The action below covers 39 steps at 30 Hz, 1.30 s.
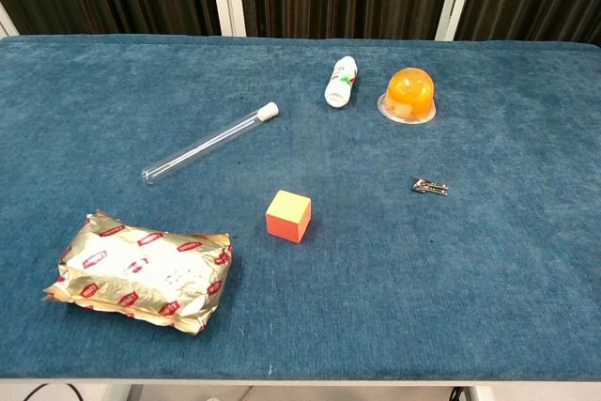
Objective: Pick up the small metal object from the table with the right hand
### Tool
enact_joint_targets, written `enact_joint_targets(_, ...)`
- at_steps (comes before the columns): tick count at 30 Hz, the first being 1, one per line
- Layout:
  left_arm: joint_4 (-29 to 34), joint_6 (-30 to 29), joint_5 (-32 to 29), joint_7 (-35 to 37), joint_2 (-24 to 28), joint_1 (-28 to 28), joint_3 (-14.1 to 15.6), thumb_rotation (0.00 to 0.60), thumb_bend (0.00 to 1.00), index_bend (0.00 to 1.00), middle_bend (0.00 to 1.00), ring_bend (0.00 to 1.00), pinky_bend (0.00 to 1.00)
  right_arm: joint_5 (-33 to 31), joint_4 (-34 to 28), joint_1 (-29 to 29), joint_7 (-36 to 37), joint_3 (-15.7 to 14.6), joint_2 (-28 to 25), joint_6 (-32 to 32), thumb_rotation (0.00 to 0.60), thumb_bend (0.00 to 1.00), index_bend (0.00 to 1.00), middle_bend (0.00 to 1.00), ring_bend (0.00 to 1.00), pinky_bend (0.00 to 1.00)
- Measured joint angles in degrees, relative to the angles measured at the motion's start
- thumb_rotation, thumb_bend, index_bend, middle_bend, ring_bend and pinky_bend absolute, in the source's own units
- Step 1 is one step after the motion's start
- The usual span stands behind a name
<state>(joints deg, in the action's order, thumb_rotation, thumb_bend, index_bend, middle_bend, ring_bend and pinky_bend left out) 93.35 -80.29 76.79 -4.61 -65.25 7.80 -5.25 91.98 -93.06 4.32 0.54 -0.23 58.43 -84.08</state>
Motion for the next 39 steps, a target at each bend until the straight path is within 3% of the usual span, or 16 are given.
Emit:
enact_joint_targets(8, 0.06, 0.21, -0.56, 0.32, -0.07, 0.09, -0.33, 0.600, 0.30, 0.18, 0.07, 0.03, 0.15, 0.34, 1.48, 0.91, 0.87, 0.07, 0.77, 1.20, 0.600, 0.32, 0.14, 0.08, 0.21, 0.17)
enact_joint_targets(20, 0.28, -0.40, -0.65, 0.84, -0.01, -0.18, -0.57, 0.600, 0.30, 0.18, 0.07, 0.03, 0.15, 0.67, 7.91, 9.43, 9.24, 0.76, 5.73, 12.86, 0.600, 0.32, 0.26, 0.09, 0.21, 0.17)
enact_joint_targets(29, 0.22, -0.17, -0.84, 1.00, 0.11, -0.16, -0.62, 0.600, 0.30, 0.18, 0.07, 0.03, 0.15, 0.72, 14.33, 16.79, 10.71, 1.16, 14.11, 22.32, 0.600, 0.32, 0.30, 0.09, 0.21, 0.17)
enact_joint_targets(39, 0.20, 0.04, -1.32, 1.14, 0.26, -0.20, -0.77, 0.600, 0.30, 0.18, 0.07, 0.03, 0.15, 1.00, 21.64, 23.45, 15.14, 2.52, 23.04, 26.11, 0.600, 0.32, 0.45, 0.09, 0.21, 0.17)
